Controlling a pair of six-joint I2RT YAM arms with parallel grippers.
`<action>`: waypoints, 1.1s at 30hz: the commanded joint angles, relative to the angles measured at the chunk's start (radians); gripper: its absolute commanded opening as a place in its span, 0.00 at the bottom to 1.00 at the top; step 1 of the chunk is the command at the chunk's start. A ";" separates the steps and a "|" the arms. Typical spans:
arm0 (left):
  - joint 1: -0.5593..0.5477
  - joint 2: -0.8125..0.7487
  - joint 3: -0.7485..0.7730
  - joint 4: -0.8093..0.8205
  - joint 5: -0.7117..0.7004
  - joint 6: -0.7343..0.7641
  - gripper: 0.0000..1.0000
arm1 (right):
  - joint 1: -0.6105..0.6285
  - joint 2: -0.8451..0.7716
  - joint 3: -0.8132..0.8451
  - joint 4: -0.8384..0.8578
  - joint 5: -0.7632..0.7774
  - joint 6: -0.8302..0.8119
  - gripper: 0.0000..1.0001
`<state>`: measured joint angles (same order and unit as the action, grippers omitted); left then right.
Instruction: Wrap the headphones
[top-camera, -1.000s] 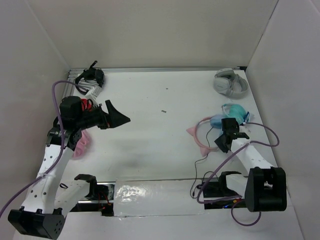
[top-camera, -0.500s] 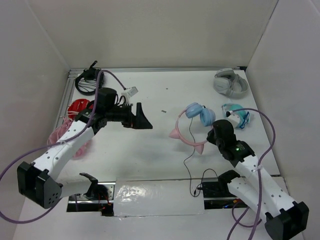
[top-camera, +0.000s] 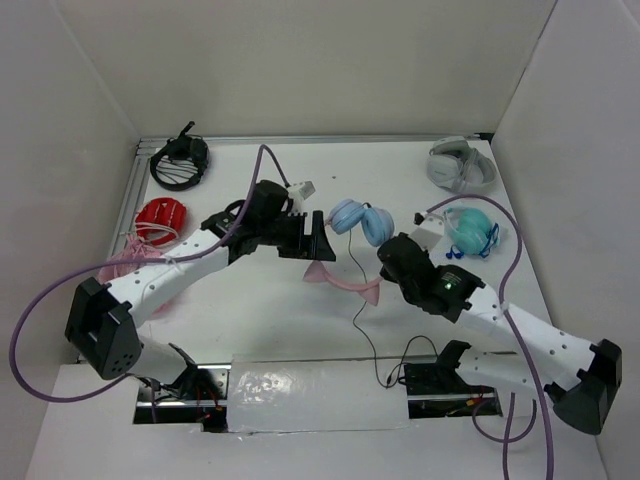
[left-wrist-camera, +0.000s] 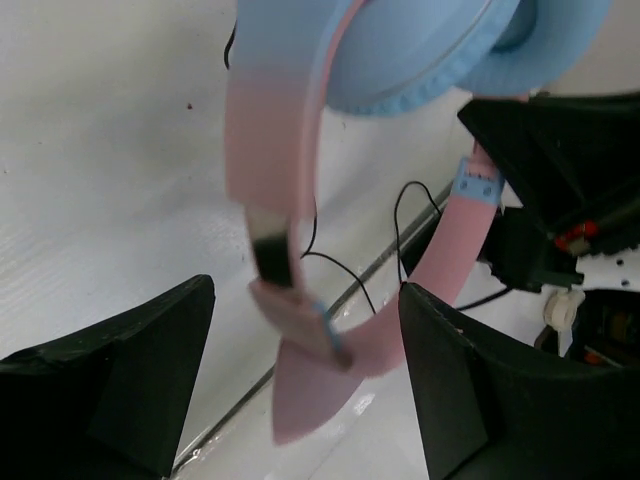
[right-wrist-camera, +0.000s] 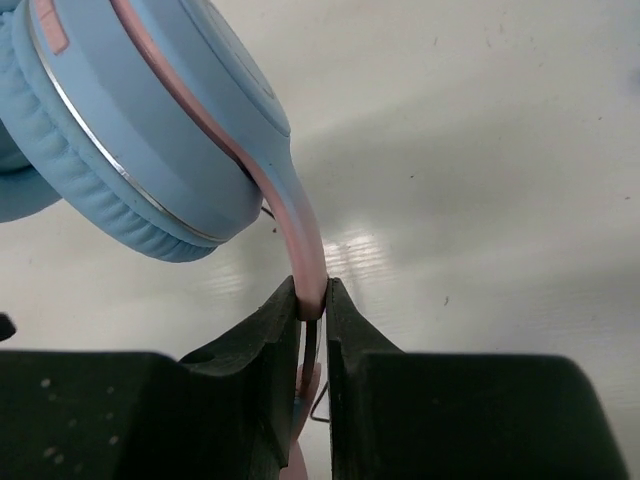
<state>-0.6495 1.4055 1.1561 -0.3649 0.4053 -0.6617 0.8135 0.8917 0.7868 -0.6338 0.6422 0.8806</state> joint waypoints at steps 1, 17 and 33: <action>-0.027 0.035 0.095 0.011 -0.149 -0.053 0.86 | 0.071 0.049 0.098 0.008 0.143 0.135 0.00; -0.059 0.030 0.105 -0.069 -0.224 -0.096 0.73 | 0.225 0.119 0.158 -0.141 0.338 0.555 0.00; -0.076 0.012 0.177 -0.157 -0.352 -0.084 0.00 | 0.286 0.224 0.253 -0.243 0.361 0.659 0.39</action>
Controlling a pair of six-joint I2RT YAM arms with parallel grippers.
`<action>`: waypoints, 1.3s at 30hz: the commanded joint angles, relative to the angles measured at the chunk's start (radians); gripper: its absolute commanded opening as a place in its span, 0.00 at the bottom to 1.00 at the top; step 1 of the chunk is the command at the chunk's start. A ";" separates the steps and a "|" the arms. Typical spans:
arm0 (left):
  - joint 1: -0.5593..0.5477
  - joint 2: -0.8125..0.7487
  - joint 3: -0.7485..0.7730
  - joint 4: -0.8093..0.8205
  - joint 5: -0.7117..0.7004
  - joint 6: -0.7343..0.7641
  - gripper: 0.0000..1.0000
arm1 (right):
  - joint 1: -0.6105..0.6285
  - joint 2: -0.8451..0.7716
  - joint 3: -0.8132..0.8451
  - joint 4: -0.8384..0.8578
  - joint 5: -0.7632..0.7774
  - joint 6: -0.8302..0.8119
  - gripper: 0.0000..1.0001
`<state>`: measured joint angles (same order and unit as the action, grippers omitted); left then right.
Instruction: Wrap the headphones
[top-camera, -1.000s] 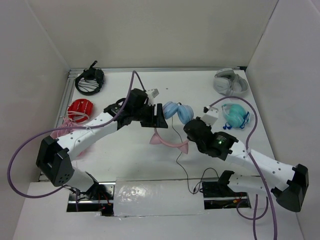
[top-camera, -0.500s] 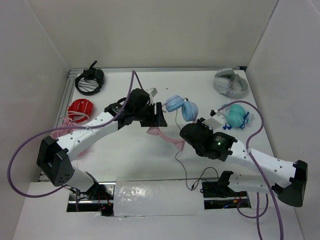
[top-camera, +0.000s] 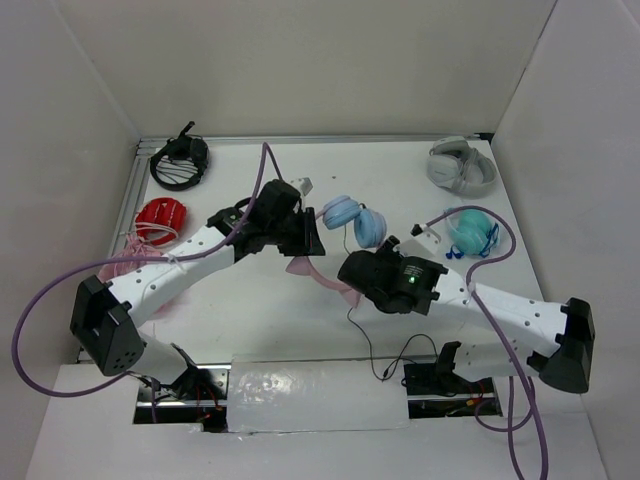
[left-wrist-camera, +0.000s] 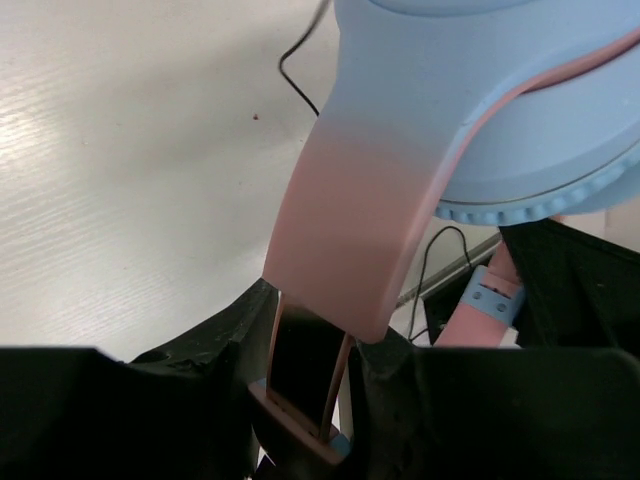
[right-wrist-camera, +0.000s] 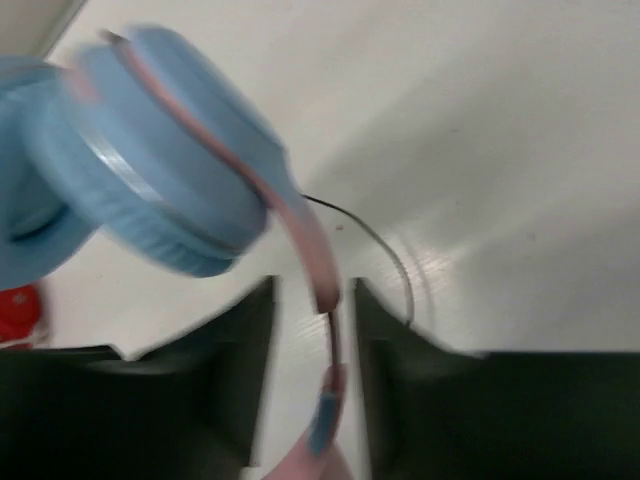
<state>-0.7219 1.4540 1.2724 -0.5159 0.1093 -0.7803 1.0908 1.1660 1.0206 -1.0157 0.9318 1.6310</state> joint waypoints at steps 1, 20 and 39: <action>-0.002 -0.035 0.085 -0.013 -0.071 0.065 0.00 | 0.009 -0.063 0.004 0.178 0.053 -0.139 0.52; 0.082 0.028 0.242 -0.035 0.512 0.760 0.00 | -0.005 -0.310 -0.036 0.578 -0.406 -1.743 0.99; 0.064 0.069 0.301 -0.130 0.527 0.843 0.00 | -0.072 -0.290 0.072 0.489 -0.629 -2.143 1.00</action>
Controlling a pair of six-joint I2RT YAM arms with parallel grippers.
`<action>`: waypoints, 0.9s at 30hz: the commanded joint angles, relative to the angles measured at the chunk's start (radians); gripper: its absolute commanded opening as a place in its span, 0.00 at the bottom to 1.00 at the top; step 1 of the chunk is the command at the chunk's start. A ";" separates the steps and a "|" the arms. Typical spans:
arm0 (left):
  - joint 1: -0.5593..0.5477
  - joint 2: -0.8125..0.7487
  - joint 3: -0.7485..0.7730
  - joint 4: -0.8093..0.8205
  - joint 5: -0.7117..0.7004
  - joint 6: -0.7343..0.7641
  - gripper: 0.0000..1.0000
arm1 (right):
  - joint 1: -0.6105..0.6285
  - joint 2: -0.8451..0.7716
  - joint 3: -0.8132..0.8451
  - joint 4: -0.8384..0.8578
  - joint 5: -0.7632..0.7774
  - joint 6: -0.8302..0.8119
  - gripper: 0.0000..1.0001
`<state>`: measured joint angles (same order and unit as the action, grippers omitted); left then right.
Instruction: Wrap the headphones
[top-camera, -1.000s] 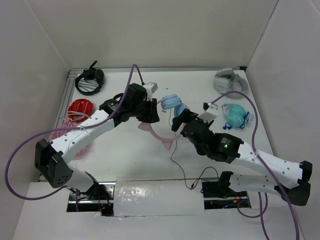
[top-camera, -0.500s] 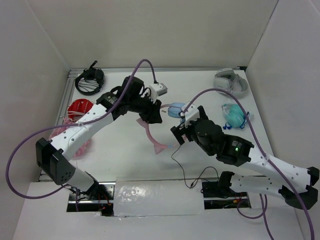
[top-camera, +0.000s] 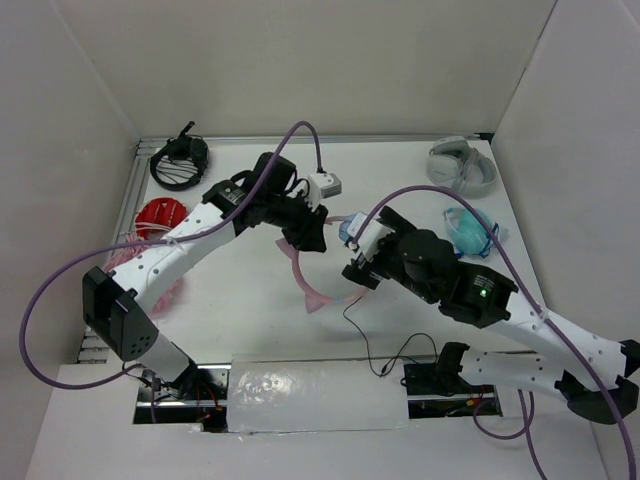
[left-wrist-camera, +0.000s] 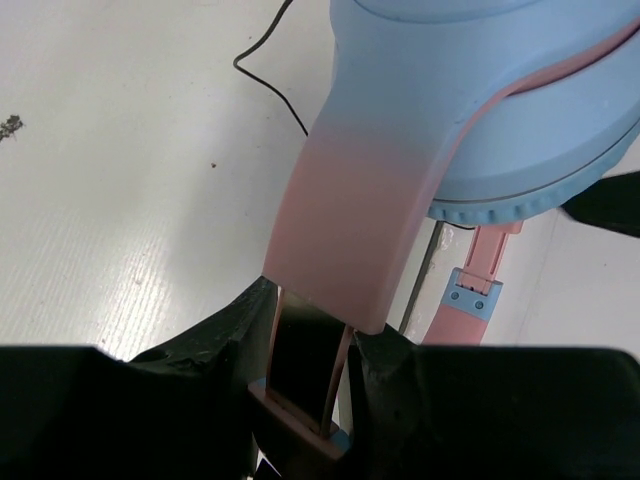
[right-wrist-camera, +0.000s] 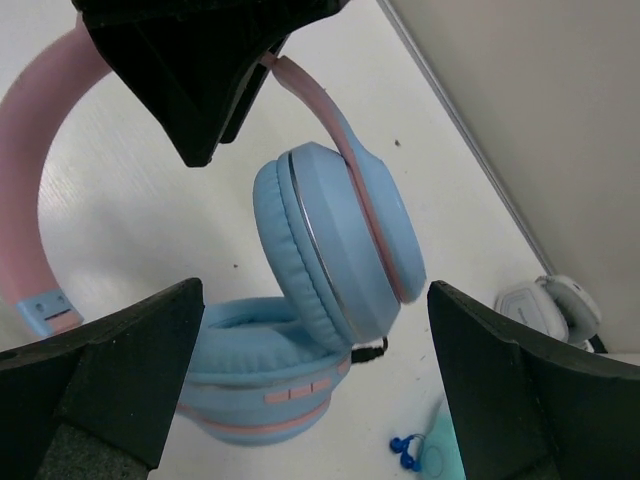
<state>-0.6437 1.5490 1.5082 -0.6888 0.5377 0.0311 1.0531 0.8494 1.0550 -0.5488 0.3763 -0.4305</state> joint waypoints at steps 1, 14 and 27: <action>-0.026 -0.029 0.064 0.043 0.096 0.033 0.00 | -0.047 0.039 0.042 0.024 -0.100 -0.097 1.00; -0.070 -0.055 0.079 0.047 0.048 0.035 0.00 | -0.174 0.117 0.065 0.066 -0.286 -0.105 0.00; -0.065 -0.076 0.262 0.051 -0.194 -0.143 0.99 | -0.211 0.030 0.013 0.176 -0.168 0.004 0.00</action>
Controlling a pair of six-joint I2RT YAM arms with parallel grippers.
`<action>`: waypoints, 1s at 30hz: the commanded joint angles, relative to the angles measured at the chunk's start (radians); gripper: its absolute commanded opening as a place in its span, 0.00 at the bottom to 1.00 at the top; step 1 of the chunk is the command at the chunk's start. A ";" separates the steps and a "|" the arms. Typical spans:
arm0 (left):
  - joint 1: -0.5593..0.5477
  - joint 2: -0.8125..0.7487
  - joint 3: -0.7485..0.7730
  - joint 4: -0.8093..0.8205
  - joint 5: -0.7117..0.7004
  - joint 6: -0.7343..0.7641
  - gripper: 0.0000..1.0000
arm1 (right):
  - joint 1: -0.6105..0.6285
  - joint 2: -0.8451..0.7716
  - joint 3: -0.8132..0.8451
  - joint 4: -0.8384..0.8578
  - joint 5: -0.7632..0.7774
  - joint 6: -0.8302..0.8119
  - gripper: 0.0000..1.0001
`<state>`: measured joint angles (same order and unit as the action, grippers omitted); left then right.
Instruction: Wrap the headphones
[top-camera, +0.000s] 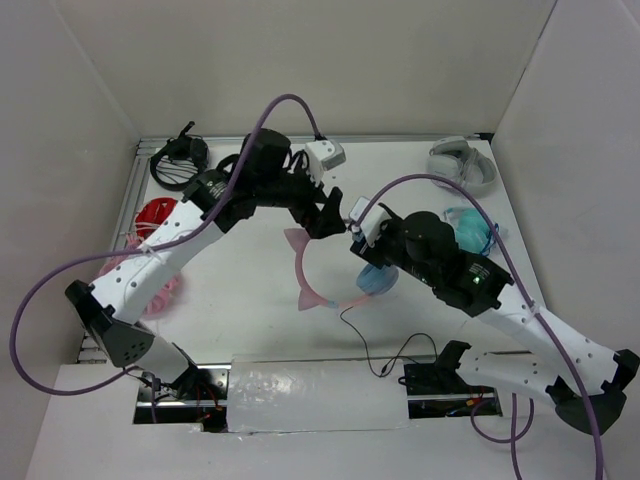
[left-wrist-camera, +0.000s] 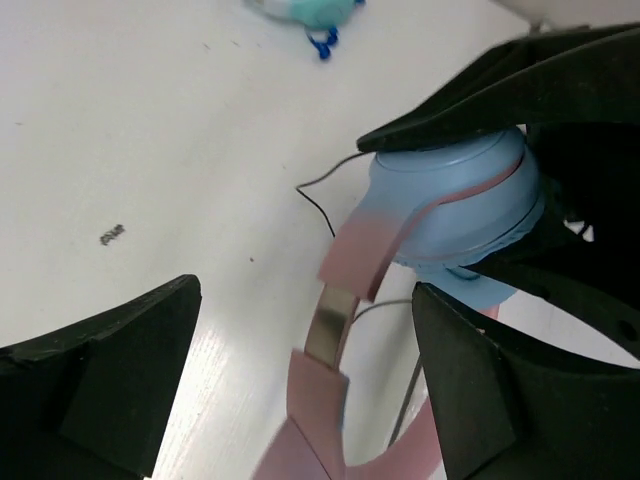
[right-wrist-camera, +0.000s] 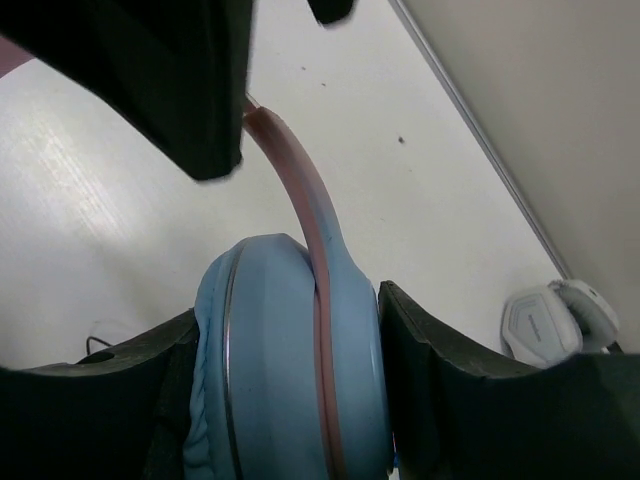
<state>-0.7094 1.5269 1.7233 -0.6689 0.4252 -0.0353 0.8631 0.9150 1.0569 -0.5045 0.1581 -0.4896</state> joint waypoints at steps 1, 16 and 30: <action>-0.001 -0.066 0.039 0.026 -0.107 -0.087 0.99 | -0.024 -0.036 0.009 0.138 0.085 0.071 0.00; -0.001 -0.304 -0.346 0.025 -0.400 -0.374 0.97 | -0.055 0.025 0.094 0.124 0.153 0.269 0.00; -0.013 -0.254 -0.364 0.092 -0.362 -0.354 0.30 | -0.050 0.064 0.121 0.084 0.112 0.355 0.00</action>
<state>-0.7147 1.2701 1.3670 -0.6243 0.0383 -0.4217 0.8112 0.9779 1.1072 -0.4870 0.2981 -0.1764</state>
